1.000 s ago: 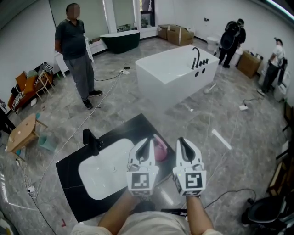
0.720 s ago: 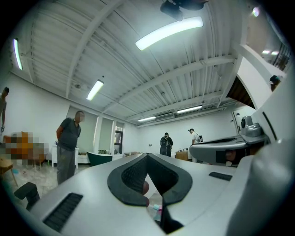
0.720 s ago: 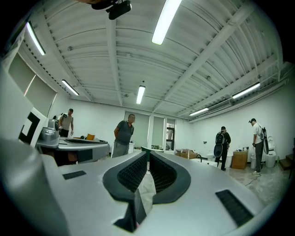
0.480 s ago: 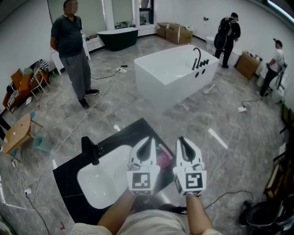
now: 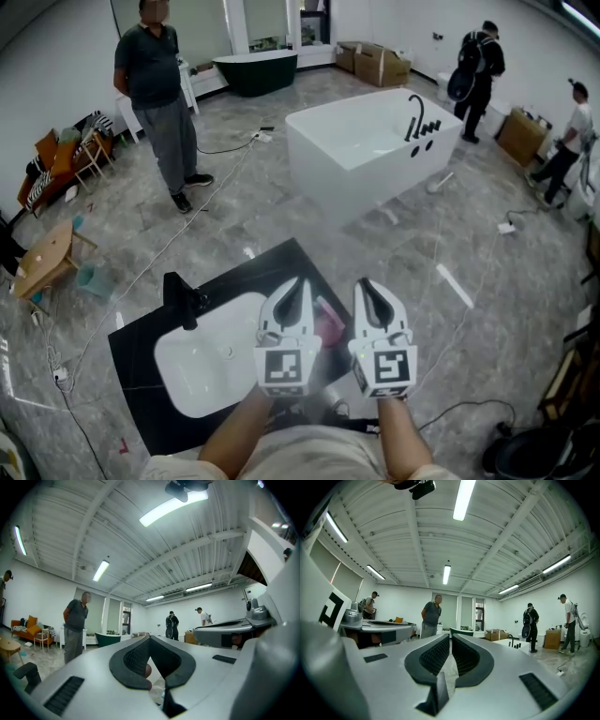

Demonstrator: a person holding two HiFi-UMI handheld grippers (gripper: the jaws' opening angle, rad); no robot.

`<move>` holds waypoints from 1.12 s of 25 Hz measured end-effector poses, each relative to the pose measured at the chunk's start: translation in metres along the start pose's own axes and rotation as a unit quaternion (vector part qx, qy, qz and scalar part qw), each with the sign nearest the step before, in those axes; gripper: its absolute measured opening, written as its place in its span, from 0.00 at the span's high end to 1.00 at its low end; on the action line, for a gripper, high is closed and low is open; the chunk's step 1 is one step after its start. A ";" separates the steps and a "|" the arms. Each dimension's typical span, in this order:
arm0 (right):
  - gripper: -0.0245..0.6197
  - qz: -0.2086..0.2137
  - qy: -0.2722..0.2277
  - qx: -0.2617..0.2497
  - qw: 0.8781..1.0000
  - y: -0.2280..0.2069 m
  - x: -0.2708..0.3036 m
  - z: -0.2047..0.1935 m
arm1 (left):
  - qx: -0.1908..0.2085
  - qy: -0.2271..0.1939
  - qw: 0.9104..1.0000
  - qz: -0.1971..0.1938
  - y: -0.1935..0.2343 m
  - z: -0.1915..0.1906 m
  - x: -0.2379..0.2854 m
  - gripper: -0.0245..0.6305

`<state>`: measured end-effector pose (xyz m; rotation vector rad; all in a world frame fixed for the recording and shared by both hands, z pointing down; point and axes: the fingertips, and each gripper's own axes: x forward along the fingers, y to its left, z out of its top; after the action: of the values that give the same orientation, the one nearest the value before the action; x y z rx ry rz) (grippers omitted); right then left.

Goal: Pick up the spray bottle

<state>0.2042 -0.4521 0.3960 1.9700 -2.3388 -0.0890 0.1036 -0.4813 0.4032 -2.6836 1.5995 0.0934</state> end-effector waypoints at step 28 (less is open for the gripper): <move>0.62 0.184 0.182 -0.033 0.965 0.065 0.007 -0.167 | 0.013 0.018 0.999 0.042 0.013 -0.013 0.001 0.96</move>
<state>0.1563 -0.4464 0.5689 1.3500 -2.3618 0.1991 0.0935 -0.4889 0.4164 -2.6140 1.7118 0.0243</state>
